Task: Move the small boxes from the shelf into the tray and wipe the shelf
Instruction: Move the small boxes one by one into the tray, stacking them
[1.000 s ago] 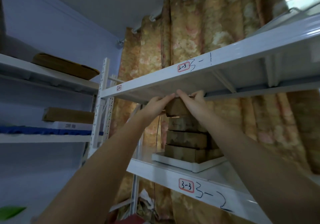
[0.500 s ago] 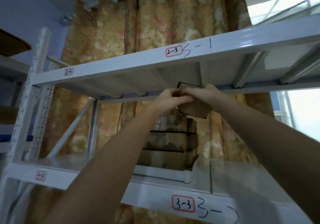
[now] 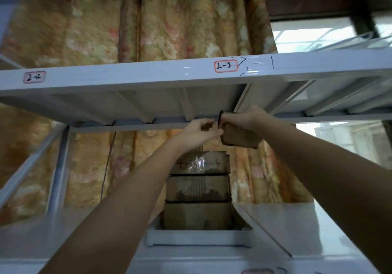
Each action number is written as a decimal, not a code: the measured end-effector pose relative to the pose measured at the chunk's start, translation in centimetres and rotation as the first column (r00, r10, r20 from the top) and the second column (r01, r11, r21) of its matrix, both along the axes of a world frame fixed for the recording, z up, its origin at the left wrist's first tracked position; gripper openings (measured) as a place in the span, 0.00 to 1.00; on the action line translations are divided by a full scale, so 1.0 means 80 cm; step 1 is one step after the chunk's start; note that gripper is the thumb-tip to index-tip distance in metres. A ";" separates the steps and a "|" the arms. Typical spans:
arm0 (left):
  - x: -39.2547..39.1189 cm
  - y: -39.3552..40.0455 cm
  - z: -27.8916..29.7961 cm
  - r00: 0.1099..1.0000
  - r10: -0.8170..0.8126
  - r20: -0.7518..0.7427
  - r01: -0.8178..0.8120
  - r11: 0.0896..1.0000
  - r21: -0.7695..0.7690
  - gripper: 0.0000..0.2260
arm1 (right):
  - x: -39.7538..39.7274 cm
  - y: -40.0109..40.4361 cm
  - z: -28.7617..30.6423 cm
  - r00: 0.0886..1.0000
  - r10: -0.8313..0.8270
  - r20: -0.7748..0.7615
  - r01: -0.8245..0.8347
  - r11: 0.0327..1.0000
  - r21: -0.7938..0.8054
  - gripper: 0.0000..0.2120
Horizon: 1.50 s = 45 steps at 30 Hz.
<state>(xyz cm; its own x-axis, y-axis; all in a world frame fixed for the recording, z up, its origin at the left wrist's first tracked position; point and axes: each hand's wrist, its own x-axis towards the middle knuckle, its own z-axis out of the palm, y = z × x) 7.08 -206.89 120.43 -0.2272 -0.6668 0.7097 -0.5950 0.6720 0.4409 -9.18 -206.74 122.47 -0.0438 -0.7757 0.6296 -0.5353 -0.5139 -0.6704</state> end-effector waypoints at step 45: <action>0.105 -0.177 0.068 0.920 0.196 0.338 -0.268 0.946 0.183 0.18 | 0.105 -0.173 0.060 0.866 -0.123 -0.485 0.284 0.919 0.274 0.25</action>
<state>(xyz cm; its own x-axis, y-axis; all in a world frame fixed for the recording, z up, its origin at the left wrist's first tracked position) 15.50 -221.08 125.87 -0.2318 -0.8594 0.4557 -0.8533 0.4046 0.3289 -0.75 -220.57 127.26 0.0012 -0.9436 0.3310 -0.8857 -0.1547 -0.4378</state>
